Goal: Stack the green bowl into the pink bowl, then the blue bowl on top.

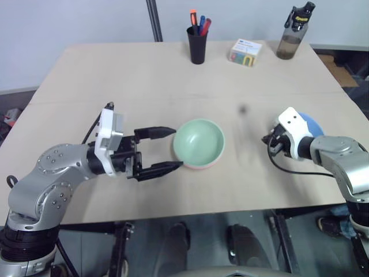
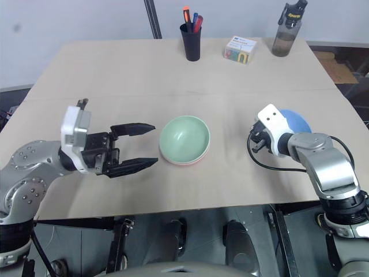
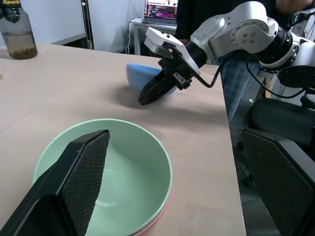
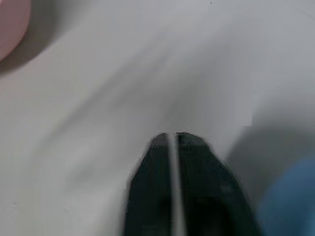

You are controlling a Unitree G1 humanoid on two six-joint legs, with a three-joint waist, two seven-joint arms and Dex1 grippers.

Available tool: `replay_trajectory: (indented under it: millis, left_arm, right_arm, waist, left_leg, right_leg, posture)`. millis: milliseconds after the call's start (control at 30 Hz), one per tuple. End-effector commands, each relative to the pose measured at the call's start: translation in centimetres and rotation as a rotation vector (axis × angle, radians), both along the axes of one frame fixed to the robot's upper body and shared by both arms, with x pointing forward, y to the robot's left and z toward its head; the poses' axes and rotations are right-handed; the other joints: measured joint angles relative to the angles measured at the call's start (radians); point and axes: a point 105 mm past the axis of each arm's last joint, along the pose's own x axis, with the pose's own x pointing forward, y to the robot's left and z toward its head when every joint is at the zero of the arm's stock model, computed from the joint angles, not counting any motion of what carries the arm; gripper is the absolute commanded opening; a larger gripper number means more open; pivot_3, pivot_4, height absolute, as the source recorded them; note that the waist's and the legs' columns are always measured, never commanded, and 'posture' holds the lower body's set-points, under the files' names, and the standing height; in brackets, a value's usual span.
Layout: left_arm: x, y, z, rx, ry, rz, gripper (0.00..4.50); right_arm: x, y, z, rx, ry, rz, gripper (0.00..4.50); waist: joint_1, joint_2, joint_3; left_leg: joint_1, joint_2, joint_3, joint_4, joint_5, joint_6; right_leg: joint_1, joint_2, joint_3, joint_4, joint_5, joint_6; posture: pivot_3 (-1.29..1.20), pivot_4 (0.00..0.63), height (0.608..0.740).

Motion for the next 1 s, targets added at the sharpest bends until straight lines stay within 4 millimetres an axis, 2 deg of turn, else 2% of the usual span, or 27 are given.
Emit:
replay_trajectory:
  millis: [33,167,267,633,833,933,1000]
  left_arm:
    - [-0.6,0.0,1.0,-0.007,-0.058,-0.003,4.50]
    - [-0.7,-0.1,0.8,-0.007,-0.056,-0.002,4.50]
    - [-0.7,-0.2,0.8,-0.010,-0.054,-0.002,4.50]
    - [-0.6,-0.3,0.7,-0.011,-0.056,-0.008,4.50]
    - [-0.7,-0.2,0.7,-0.011,-0.055,-0.001,4.50]
    - [-0.7,-0.2,0.7,-0.013,-0.055,-0.002,4.50]
    - [-0.6,-0.2,0.7,-0.014,-0.055,-0.001,4.50]
  right_arm:
    - [0.7,-0.2,2.8,-0.030,-0.158,-0.038,2.28]
    - [0.9,-0.4,4.1,-0.015,-0.228,-0.086,2.28]
    - [1.1,-1.1,4.1,-0.040,-0.255,-0.125,2.28]
    - [2.0,-3.2,1.3,-0.092,-0.225,-0.243,2.28]
    - [2.0,-3.5,0.4,-0.073,-0.196,-0.264,2.28]
    - [1.9,-3.5,0.0,-0.069,-0.183,-0.259,1.48]
    - [1.9,-3.5,0.0,-0.069,-0.183,-0.253,0.71]
  waist:
    - [0.000,0.000,0.000]
    - [0.000,0.000,0.000]
    - [0.000,0.000,0.000]
    - [0.000,0.000,0.000]
    - [-0.002,0.000,0.000]
    - [-0.002,0.000,0.000]
    - [-0.002,0.000,0.000]
  left_leg:
    - [0.000,0.000,0.000,0.000,0.000,0.000]
    - [0.000,0.000,0.000,0.000,0.000,0.000]
    - [0.000,0.000,0.000,0.000,0.000,0.000]
    - [0.000,0.000,0.000,0.000,0.000,0.000]
    - [0.000,0.000,0.000,0.000,0.000,0.000]
    - [0.000,0.000,0.000,0.000,0.000,0.000]
    - [0.000,0.000,0.000,0.000,0.000,0.000]
  right_leg:
    - [0.000,0.000,0.000,0.000,0.000,0.000]
    - [0.000,0.000,0.000,0.000,0.000,0.000]
    - [0.000,0.000,0.000,0.000,0.000,0.000]
    - [0.000,0.000,0.000,-0.001,0.000,0.000]
    - [0.000,0.000,0.000,0.000,0.000,0.000]
    - [0.000,0.000,0.000,-0.001,0.000,0.000]
    - [0.000,0.000,0.000,-0.001,0.000,0.000]
  posture:
    - [0.00,0.150,0.740]
    - [0.00,0.150,0.740]
    - [0.00,0.150,0.740]
    - [0.00,0.150,0.740]
    - [0.00,0.150,0.740]
    - [0.00,0.150,0.740]
    - [0.00,0.150,0.740]
